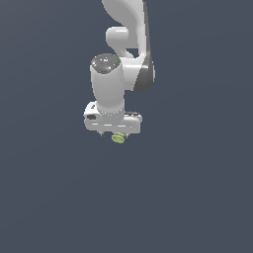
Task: Pick up the object and move it to a goal position.
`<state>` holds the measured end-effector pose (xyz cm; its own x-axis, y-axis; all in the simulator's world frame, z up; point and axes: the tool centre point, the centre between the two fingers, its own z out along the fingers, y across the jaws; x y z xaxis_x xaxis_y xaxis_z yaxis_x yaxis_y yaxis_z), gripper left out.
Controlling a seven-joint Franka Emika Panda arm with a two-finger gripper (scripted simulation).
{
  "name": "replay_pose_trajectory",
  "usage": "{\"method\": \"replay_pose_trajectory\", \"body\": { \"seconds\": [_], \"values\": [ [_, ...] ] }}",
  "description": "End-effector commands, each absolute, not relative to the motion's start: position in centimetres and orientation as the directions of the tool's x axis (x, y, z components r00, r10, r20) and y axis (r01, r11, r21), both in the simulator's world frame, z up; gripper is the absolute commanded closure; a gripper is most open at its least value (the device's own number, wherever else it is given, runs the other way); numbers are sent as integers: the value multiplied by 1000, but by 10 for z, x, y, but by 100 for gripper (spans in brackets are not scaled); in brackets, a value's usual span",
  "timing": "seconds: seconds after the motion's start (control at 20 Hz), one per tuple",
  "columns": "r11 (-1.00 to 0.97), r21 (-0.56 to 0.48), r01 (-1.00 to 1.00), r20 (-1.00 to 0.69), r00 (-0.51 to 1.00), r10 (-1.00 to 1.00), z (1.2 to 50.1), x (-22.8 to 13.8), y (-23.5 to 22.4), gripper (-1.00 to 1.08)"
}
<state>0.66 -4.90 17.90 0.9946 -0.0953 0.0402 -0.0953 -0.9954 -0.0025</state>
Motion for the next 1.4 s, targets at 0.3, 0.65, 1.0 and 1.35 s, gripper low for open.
{"method": "replay_pose_trajectory", "body": {
  "seconds": [0.3,0.65,1.0,1.35],
  "values": [
    [-999,0,-43,38,998,-43,175,3,-49,-92],
    [-997,6,73,33,997,73,166,-5,-49,-92],
    [-969,12,249,25,968,249,153,-17,-49,-92],
    [-904,15,428,16,904,428,140,-30,-49,-92]
  ]
}}
